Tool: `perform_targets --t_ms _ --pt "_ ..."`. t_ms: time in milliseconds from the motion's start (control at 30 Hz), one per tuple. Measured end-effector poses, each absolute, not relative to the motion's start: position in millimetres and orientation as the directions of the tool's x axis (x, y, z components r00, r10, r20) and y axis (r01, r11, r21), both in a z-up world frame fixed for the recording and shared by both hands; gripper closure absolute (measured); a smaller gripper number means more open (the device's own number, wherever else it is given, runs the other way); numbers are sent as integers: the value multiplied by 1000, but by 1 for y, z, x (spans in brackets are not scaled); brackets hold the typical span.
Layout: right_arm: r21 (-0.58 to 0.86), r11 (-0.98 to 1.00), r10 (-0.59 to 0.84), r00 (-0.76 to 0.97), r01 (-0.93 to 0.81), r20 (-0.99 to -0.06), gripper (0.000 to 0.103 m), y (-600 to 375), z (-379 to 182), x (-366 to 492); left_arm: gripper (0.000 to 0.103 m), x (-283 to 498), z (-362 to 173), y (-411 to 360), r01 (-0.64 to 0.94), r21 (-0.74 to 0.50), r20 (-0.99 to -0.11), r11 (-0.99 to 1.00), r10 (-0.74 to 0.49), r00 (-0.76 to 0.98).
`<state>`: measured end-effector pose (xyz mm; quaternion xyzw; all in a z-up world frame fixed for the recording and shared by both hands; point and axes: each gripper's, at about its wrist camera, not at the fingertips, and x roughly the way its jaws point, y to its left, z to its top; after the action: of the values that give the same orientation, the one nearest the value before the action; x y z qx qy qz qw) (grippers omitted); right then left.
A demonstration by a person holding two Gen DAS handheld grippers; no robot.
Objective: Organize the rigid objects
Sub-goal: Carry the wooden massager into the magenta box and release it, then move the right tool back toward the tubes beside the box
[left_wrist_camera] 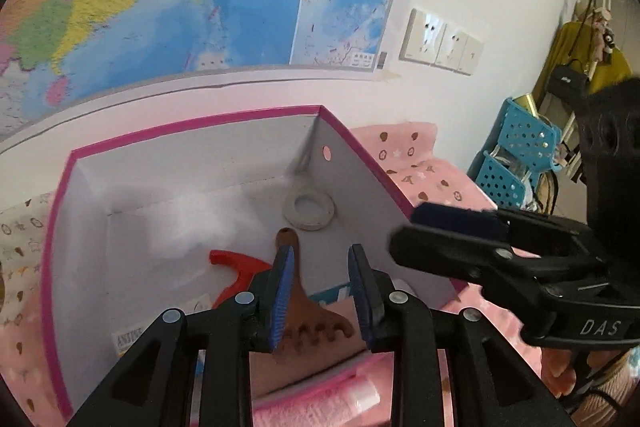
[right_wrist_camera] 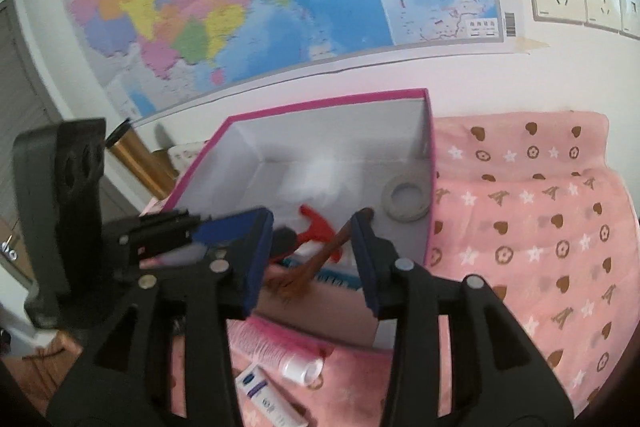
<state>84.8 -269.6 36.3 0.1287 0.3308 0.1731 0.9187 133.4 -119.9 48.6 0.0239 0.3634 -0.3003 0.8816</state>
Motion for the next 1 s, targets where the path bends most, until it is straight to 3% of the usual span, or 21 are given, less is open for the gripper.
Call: perform_targets --t_ms 233,467,733,1000 --pt "407 868 476 710 -284 -518 60 -275 25 41 66 93 54 -84 542 -154 -597 826 -514 615" --pt "502 820 539 662 -273 -520 60 -277 -13 2 65 60 46 -55 540 -183 -574 821 -535 620" --pt "541 821 536 579 -185 -614 60 -270 -70 -15 65 32 2 -57 556 -198 -666 807 -527 527" --pt "549 823 531 541 -145 -653 60 -261 -95 -27 65 26 -45 -67 530 -238 -750 814 -501 432"
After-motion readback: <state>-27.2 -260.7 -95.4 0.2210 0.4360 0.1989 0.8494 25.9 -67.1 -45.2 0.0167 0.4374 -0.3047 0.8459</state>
